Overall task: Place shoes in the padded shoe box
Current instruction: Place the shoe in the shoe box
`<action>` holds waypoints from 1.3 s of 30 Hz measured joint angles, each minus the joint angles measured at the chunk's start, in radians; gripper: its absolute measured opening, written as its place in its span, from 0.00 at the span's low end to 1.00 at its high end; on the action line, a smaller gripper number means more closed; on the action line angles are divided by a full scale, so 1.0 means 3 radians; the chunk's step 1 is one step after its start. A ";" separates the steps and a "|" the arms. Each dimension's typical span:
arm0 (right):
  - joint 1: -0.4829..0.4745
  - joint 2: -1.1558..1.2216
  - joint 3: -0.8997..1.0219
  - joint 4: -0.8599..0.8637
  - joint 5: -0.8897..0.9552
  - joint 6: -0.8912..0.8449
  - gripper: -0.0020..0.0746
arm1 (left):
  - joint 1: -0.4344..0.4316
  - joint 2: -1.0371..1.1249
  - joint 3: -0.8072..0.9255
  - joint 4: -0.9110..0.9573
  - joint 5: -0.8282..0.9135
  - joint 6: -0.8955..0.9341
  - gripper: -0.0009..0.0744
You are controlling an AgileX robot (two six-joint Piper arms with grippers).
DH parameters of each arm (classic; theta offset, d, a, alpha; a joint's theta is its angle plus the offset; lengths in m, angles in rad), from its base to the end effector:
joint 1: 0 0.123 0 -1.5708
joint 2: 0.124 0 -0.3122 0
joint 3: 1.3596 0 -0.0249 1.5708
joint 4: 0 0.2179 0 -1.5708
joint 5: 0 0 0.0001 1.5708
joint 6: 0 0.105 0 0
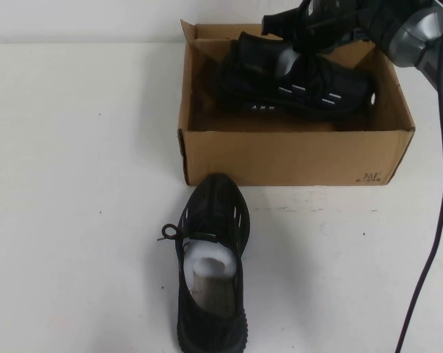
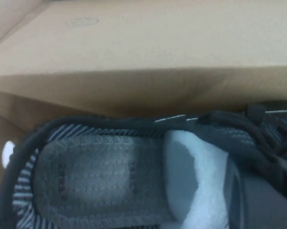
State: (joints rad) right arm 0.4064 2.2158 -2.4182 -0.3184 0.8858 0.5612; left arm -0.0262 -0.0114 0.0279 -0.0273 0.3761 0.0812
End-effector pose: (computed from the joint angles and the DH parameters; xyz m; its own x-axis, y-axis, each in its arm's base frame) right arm 0.4735 0.1760 0.3783 -0.5335 0.1381 -0.8344 -0.0111 0.9854 0.1702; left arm 0.0055 -0.0012 0.1667 -0.2980 0.0636 -0.9524 0.0525 0.9974 0.0502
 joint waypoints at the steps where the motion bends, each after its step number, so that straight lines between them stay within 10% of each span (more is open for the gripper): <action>1: 0.0001 0.0012 0.0000 0.0000 -0.0022 -0.0008 0.02 | 0.0000 0.0000 0.0000 0.0000 0.0000 0.0000 0.01; 39: 0.0013 0.0273 0.0000 0.0231 -0.0367 -0.1210 0.02 | 0.0000 0.0000 0.0000 0.0000 0.0000 0.0000 0.01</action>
State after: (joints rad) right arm 0.4102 2.2979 -2.4182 -0.2491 0.7756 0.1980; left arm -0.0262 -0.0114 0.0279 -0.0273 0.3761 0.0812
